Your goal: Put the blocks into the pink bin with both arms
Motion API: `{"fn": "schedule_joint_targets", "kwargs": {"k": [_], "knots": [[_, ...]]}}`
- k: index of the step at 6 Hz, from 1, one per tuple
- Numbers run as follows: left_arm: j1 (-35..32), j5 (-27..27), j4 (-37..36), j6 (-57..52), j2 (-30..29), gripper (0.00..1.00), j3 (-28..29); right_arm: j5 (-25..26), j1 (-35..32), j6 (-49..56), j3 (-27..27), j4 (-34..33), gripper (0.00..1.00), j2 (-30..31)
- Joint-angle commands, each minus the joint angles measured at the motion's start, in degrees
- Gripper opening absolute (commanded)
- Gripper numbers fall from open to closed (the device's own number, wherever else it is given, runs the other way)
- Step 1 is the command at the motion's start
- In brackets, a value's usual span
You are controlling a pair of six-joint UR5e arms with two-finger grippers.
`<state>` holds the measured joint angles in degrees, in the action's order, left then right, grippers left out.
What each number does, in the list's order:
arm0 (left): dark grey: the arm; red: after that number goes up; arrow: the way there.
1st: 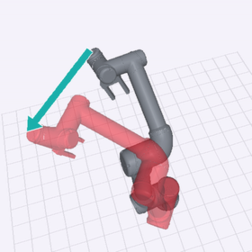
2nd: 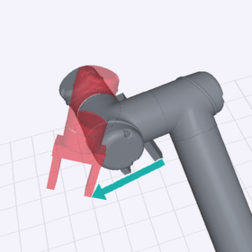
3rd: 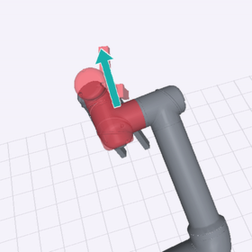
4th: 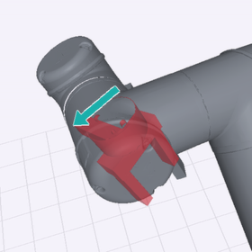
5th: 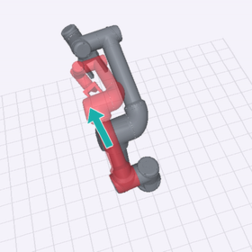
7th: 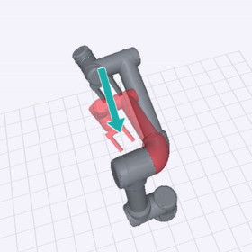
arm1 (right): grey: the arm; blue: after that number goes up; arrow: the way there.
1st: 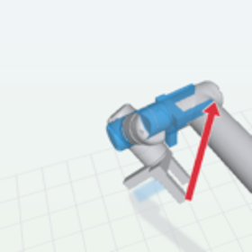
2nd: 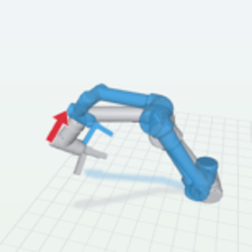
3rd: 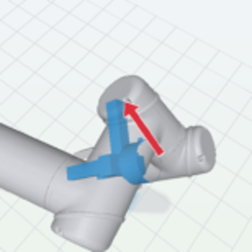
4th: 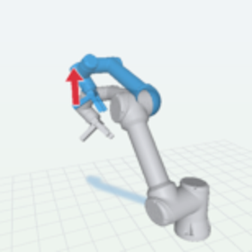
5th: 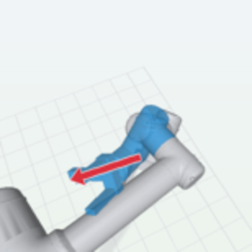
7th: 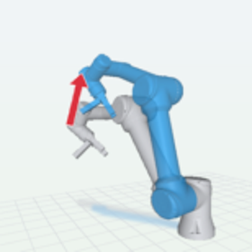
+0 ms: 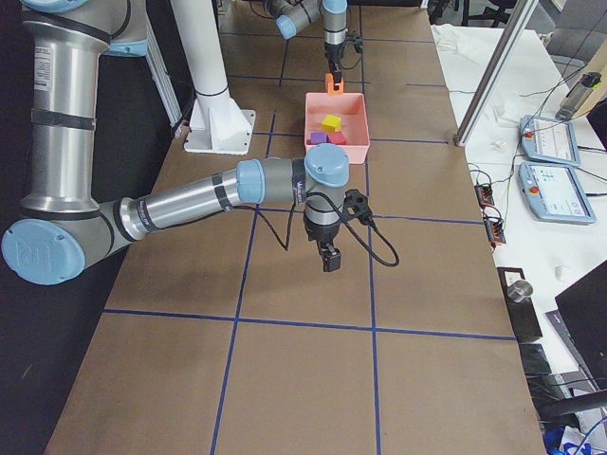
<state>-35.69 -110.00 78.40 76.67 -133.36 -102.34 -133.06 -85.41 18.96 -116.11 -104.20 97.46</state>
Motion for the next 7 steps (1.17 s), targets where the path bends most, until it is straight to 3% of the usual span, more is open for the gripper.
{"fn": "schedule_joint_targets", "kwargs": {"k": [1, 3, 4, 5, 7], "knots": [[0.5, 2.2, -0.2, -1.2, 0.6, 1.00, -0.3, 0.0, 0.0, 0.1, 0.0, 0.5, 1.00, 1.0], [-1.3, 2.1, -0.4, -13.0, 7.6, 1.00, -5.9, 0.0, 0.0, -0.2, 0.3, 0.5, 1.00, 2.1], [-5.5, -0.8, -0.4, -22.0, 12.2, 1.00, -8.6, 0.0, -0.9, -0.1, 0.5, 0.5, 1.00, 3.4], [-12.5, -7.6, -0.2, -33.8, 17.3, 1.00, -10.1, 0.0, -2.5, 0.1, 0.7, 0.5, 1.00, 4.3], [-28.1, -15.4, 0.2, -57.0, 28.8, 1.00, -10.0, 0.0, -4.2, 0.0, 1.0, 0.5, 1.00, 5.8]]}}
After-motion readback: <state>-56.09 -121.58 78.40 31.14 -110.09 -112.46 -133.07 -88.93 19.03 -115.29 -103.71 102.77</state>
